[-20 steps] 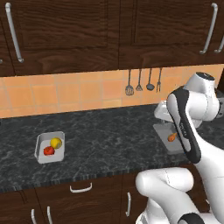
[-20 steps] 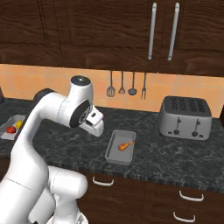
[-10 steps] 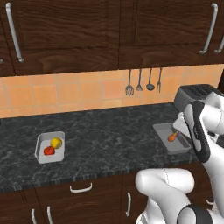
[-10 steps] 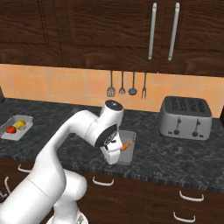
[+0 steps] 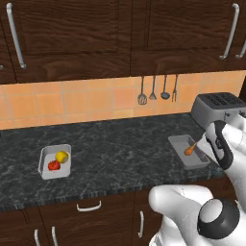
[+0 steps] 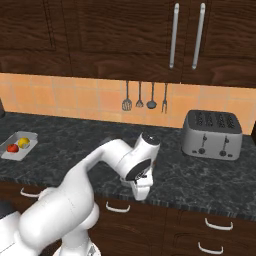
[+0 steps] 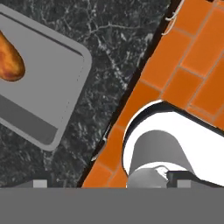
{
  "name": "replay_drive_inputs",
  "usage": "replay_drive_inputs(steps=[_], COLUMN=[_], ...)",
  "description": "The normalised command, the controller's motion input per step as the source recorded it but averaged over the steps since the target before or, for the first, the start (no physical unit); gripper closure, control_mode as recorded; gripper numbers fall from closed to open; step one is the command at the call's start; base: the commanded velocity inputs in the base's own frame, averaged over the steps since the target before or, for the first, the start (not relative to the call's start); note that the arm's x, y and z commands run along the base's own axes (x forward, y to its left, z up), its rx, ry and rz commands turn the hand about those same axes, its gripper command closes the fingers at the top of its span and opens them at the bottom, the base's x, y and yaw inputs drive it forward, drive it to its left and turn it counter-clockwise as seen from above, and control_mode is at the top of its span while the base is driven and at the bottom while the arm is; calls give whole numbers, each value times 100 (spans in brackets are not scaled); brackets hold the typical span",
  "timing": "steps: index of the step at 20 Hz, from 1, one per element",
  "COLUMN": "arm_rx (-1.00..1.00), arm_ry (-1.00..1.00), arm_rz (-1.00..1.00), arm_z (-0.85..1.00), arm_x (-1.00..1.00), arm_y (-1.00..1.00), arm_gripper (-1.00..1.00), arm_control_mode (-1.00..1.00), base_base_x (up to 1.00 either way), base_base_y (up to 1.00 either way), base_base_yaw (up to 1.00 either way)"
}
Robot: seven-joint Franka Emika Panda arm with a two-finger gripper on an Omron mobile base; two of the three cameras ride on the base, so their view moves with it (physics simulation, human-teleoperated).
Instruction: Take the meat container that has the chicken drumstick and place it on the second highest rack of the freezer. Then take the vegetable container that has the lemon and tomato and place it on the highest rack of the freezer.
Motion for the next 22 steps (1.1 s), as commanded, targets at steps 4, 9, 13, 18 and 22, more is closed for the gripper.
replay_drive_inputs(steps=[4,9,13,18,22], arm_rx=[2,0,0,0,3], arm_ry=[0,0,0,0,2], arm_rz=[-4,-1,0,-1,0], arm_z=[-32,-35,-40,-34,-26], arm_x=[59,39,20,27,12], arm_y=[-4,0,0,0,0], arm_gripper=[-100,-100,-100,-100,-100], arm_control_mode=[-100,-100,-100,-100,-100], base_base_x=[0,0,0,0,0], base_base_y=[0,0,0,0,0], base_base_yaw=[0,0,0,0,0])
